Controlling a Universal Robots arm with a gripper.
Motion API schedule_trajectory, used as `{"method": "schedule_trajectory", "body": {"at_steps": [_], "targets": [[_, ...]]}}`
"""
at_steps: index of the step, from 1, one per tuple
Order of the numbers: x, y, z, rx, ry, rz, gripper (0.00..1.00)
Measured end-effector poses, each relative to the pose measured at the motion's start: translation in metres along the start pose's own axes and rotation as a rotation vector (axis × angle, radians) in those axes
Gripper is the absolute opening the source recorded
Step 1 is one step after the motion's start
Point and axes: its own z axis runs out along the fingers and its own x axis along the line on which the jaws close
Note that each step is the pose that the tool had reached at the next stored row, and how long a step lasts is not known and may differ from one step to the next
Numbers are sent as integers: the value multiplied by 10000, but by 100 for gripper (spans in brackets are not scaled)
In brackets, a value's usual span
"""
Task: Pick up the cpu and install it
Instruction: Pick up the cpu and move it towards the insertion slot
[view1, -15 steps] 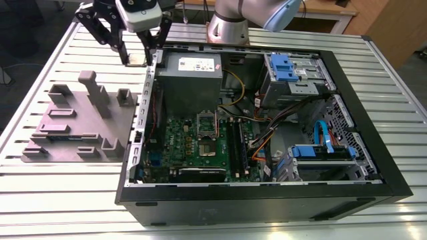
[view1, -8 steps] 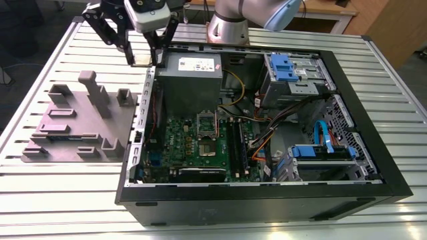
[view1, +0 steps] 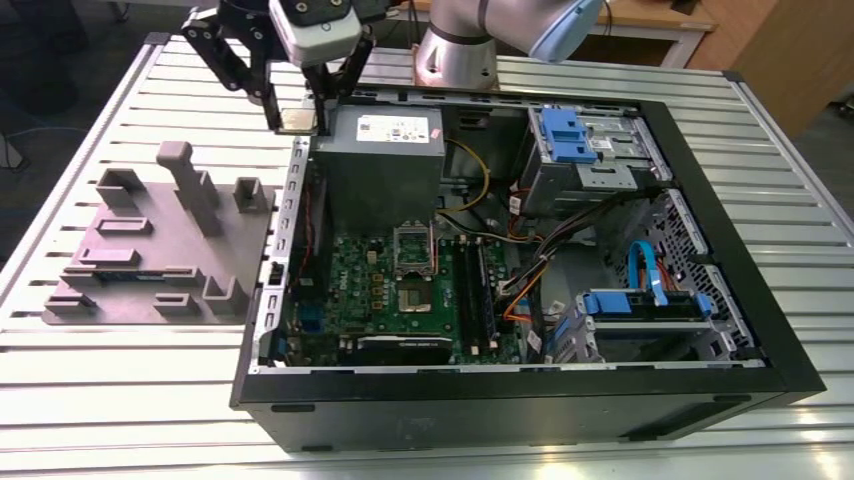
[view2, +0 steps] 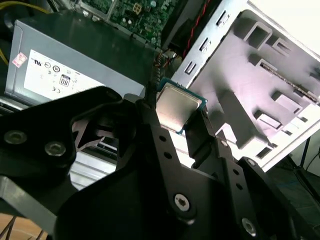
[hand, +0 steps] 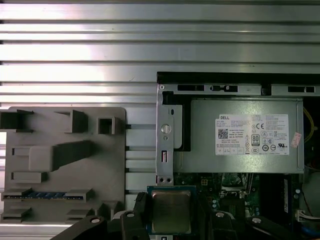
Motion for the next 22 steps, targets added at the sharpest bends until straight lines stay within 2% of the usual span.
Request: {"method": "schedule_trajectory", "body": {"at_steps": [7,10,14,22], "targets": [[-2,-4,0,0,0,-1,47],[-2,-59,-2,0,0,-1,47],[-3,-94,-4,0,0,0,47],[-16,-99,-4,0,0,-1,47]]}}
